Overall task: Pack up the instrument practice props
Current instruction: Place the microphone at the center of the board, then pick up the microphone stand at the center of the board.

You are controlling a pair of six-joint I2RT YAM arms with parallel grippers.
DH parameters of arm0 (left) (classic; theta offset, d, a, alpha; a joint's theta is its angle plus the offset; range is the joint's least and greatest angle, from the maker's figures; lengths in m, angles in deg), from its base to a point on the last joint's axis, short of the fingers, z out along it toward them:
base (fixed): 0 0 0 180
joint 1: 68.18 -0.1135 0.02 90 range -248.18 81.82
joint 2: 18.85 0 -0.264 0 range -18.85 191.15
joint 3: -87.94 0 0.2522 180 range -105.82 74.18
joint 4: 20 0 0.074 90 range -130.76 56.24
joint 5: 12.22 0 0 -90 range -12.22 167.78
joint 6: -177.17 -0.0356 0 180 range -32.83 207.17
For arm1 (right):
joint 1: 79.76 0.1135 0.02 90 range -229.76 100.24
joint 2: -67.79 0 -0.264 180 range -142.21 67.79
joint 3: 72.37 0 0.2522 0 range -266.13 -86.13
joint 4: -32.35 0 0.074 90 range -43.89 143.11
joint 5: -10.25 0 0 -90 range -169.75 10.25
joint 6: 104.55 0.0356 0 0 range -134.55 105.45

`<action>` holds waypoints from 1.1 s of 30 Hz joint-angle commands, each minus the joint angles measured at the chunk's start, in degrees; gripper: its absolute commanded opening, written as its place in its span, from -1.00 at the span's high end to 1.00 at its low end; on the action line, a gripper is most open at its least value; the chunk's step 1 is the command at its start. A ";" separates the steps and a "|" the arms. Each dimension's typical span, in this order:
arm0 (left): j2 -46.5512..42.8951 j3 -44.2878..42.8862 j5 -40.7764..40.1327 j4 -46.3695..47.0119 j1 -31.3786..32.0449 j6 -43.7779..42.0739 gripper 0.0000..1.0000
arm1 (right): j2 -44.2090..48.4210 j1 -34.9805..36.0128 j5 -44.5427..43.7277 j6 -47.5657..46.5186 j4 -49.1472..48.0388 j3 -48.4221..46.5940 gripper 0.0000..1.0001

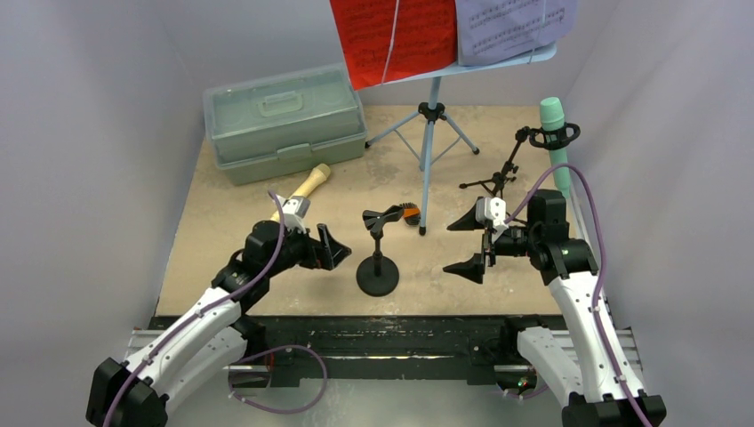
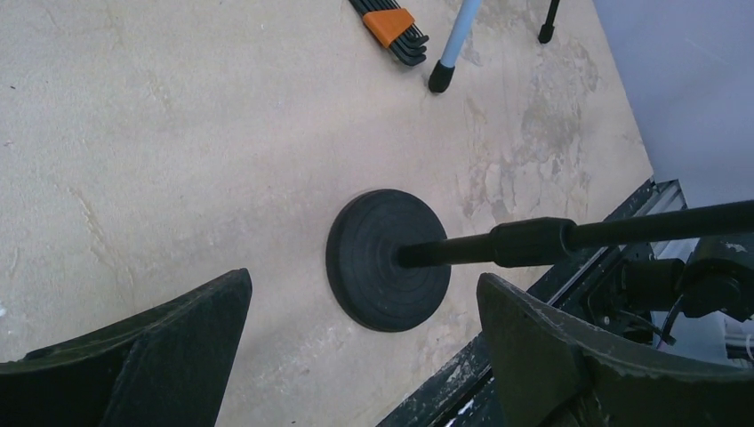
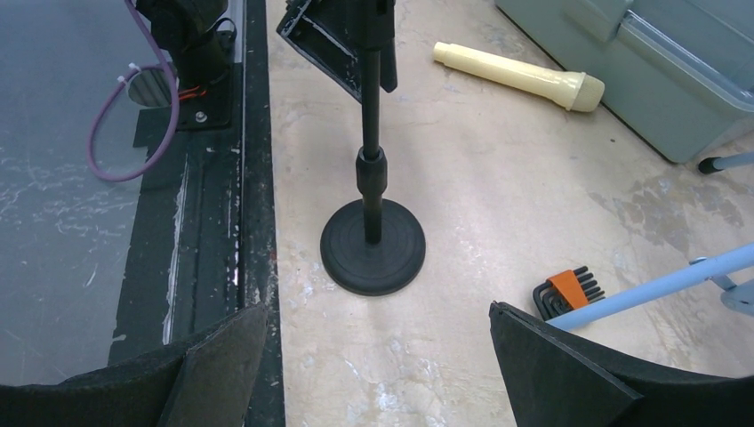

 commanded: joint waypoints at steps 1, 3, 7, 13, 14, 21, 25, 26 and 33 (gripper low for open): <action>-3.90 2.36 1.32 1.92 0.65 2.70 -0.95 | -0.08 -0.27 0.54 -0.68 0.35 -0.24 -0.98; -4.87 3.17 1.78 3.12 1.03 3.53 -0.96 | 0.01 -0.34 0.54 -0.61 0.35 -0.25 -0.98; -4.84 4.09 2.53 5.30 1.54 4.30 -0.95 | -0.06 -0.40 0.54 -0.61 0.26 -0.24 -0.98; -5.13 6.83 4.83 10.96 2.78 5.00 -0.96 | -0.07 -0.57 0.62 -0.61 0.26 -0.26 -0.97; -5.24 7.48 4.97 12.20 3.25 5.02 -0.96 | -0.08 -0.57 0.63 -0.57 0.26 -0.24 -0.98; -3.61 9.63 3.05 18.06 7.84 4.17 -0.96 | -0.25 -0.66 0.63 -0.52 0.25 -0.25 -0.98; -1.43 9.65 1.18 19.62 10.37 3.14 -0.97 | -0.25 -0.64 0.70 -0.52 0.17 -0.25 -0.98; -0.98 9.56 0.68 20.01 10.88 2.97 -0.96 | -0.25 -0.66 0.67 -0.52 0.17 -0.31 -0.98; -0.08 10.04 -1.54 21.85 13.66 1.27 -0.97 | -0.25 -0.75 0.72 -0.52 0.17 -0.24 -0.98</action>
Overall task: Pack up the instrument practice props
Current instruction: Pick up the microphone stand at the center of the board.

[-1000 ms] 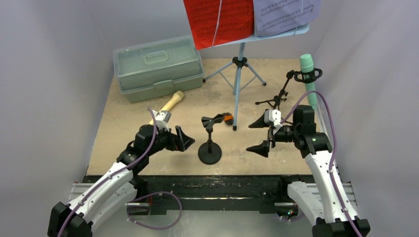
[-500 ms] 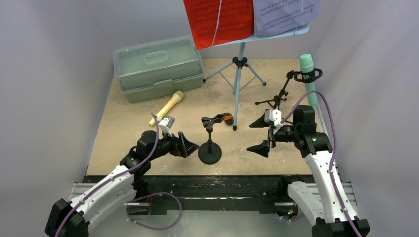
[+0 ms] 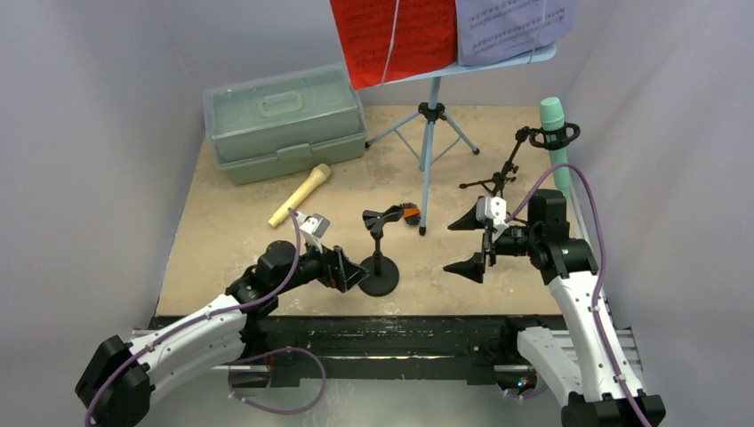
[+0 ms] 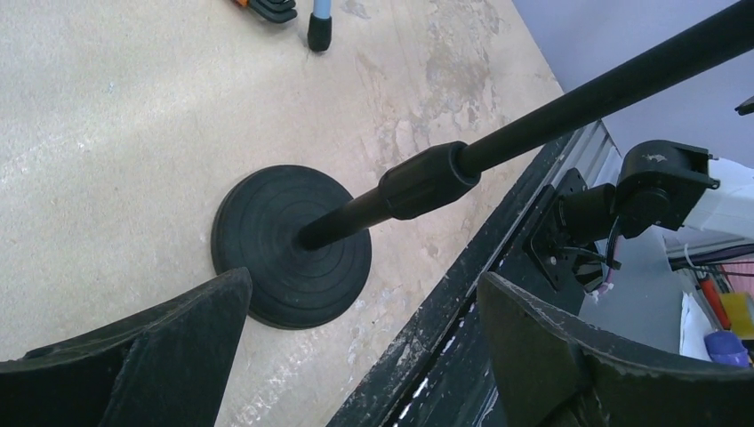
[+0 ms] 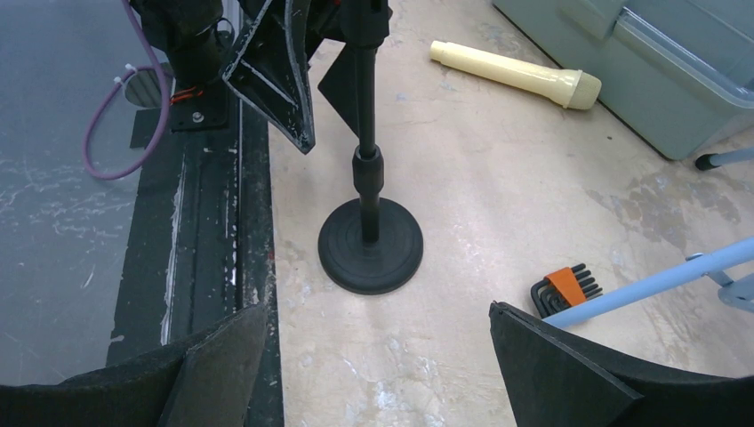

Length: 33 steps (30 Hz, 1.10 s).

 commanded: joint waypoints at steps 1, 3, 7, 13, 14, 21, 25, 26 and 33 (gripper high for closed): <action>0.20 0.91 -2.12 5.18 1.47 -2.02 -0.97 | -0.06 -0.36 0.72 -0.52 0.17 -0.24 -0.98; 0.43 1.20 -2.37 6.00 2.22 -2.33 -0.96 | -0.06 -0.36 0.72 -0.51 0.17 -0.24 -0.98; 0.49 1.73 -2.90 7.99 3.53 -3.58 -0.96 | -0.06 -0.34 0.72 -0.52 0.17 -0.26 -0.98; 0.73 3.13 -4.10 13.39 5.51 -6.89 -0.97 | -0.06 -0.44 0.63 -0.51 0.26 -0.24 -0.98; 1.12 3.10 -4.24 13.89 5.65 -7.37 -0.97 | -0.01 -0.44 0.63 -0.52 0.26 -0.26 -0.98; 3.82 3.50 -4.86 17.33 5.75 -7.42 -1.00 | 0.03 -0.44 0.72 -0.52 0.25 -0.24 -0.98; 3.48 5.31 -6.65 19.83 5.77 -5.10 -1.00 | 0.04 -0.43 0.72 -0.52 0.24 -0.24 -0.98; 3.47 5.54 -7.27 19.84 5.79 -4.62 -1.00 | 0.03 -0.44 0.72 -0.52 0.26 -0.24 -0.98; 5.14 6.37 -4.47 21.59 5.68 -4.62 -1.00 | 0.03 -0.44 0.72 -0.61 0.35 -0.24 -0.98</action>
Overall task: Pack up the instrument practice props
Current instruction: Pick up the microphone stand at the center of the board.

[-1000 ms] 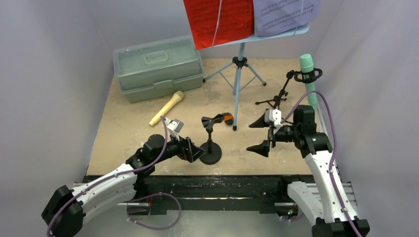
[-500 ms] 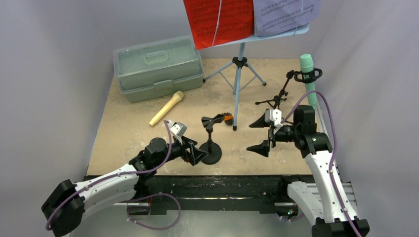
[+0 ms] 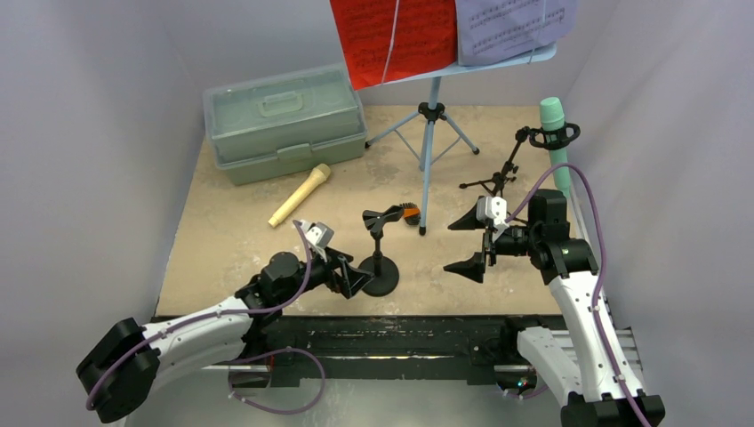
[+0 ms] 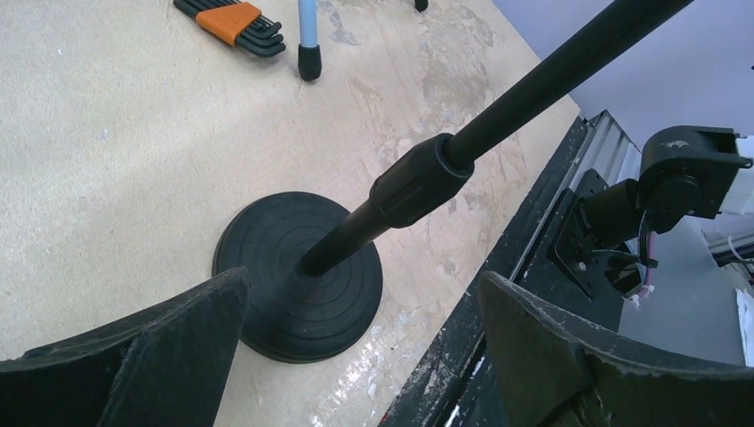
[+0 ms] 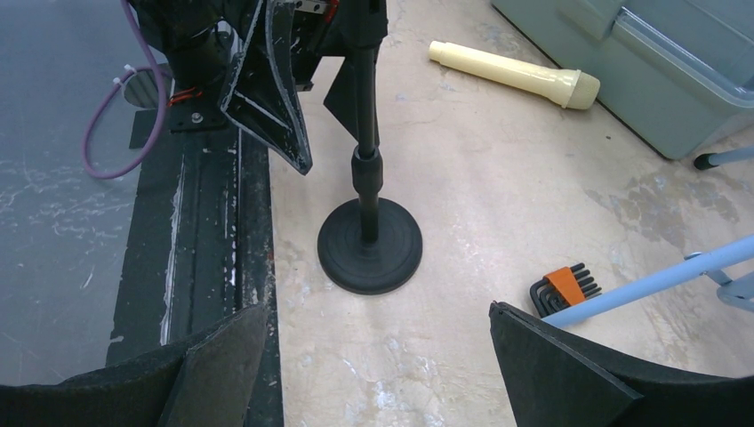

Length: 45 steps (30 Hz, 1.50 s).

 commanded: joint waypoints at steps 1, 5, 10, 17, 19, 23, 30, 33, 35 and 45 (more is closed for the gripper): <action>1.03 0.32 2.03 5.12 0.26 -0.39 -0.99 | 0.03 -0.14 0.58 -0.61 0.35 -0.28 -0.98; 2.34 -0.09 3.31 5.72 0.24 -2.78 -0.98 | 0.20 -0.20 0.57 -0.63 0.31 -0.24 -0.98; 3.44 -0.14 3.65 6.92 0.22 -3.66 -0.97 | 0.13 -0.25 0.67 -0.67 0.35 -0.24 -0.98; 3.68 0.33 3.62 8.47 0.20 -4.24 -0.97 | -0.06 -0.22 0.65 -0.61 0.37 -0.35 -0.98; 3.60 0.61 3.77 9.10 0.25 -4.51 -0.96 | -0.10 -0.27 0.62 -0.61 0.35 -0.41 -0.98; 3.32 0.65 4.63 10.32 0.25 -4.43 -0.96 | -0.14 -0.26 0.67 -0.61 0.28 -0.37 -0.98; 3.40 0.78 5.37 11.95 0.25 -4.63 -0.96 | -0.06 -0.27 0.65 -0.61 0.34 -0.31 -0.98; 3.42 0.83 5.82 13.46 0.19 -5.91 -0.94 | 0.12 -0.26 0.65 -0.61 0.35 -0.24 -0.98; 3.33 0.67 5.82 14.63 0.25 -7.22 -0.93 | 0.12 -0.27 0.59 -0.61 0.34 -0.24 -0.98; 6.43 0.21 3.97 23.55 0.27 -15.28 -0.90 | 0.21 -0.30 0.50 -0.61 0.35 -0.25 -0.98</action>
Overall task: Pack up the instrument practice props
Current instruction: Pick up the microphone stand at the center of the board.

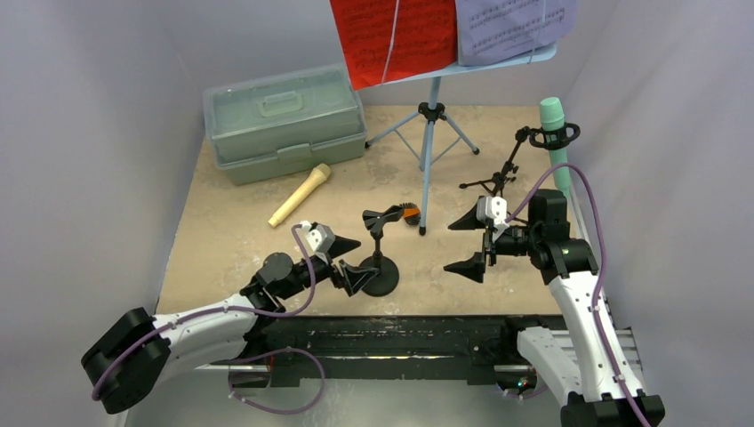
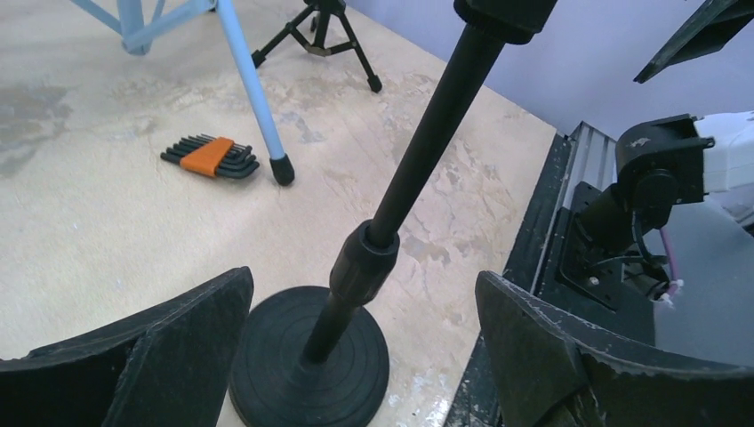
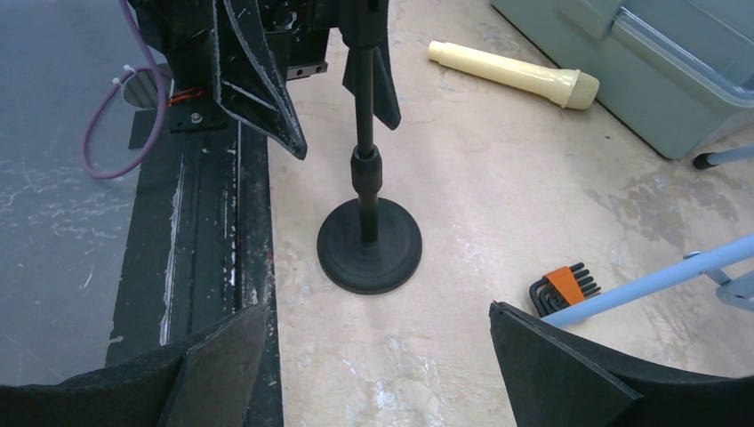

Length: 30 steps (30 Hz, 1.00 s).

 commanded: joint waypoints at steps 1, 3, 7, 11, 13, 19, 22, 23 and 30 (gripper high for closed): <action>3.64 -0.62 -0.31 9.36 0.30 -5.88 -0.89 | 0.21 -0.23 0.47 -0.61 0.35 -0.24 -0.98; 6.33 -1.57 0.32 11.34 0.28 -7.76 -0.85 | 0.21 -0.22 0.41 -0.53 0.35 -0.25 -0.98; 9.83 -3.03 0.74 14.37 0.36 -10.46 -0.75 | 0.21 -0.25 0.47 -0.52 0.31 -0.24 -0.98; 10.88 -3.90 -0.07 14.35 0.57 -13.18 -0.70 | 0.21 -0.27 0.47 -0.52 0.30 -0.24 -0.98; 11.47 -4.44 -0.05 14.21 0.78 -13.98 -0.68 | 0.13 -0.27 0.39 -0.52 0.35 -0.24 -0.98; 13.70 -5.94 -0.44 13.94 2.19 -15.69 -0.61 | 0.12 -0.26 0.30 -0.52 0.35 -0.24 -0.98; 14.33 -6.93 -1.62 13.37 2.86 -16.41 -0.56 | 0.05 -0.27 0.30 -0.52 0.35 -0.24 -0.98; 14.57 -7.28 -1.97 13.06 3.14 -16.75 -0.54 | 0.06 -0.27 0.30 -0.49 0.35 -0.24 -0.98; 16.08 -9.07 -5.64 9.08 5.47 -19.44 -0.45 | 0.17 -0.24 0.30 -0.52 0.35 -0.24 -0.98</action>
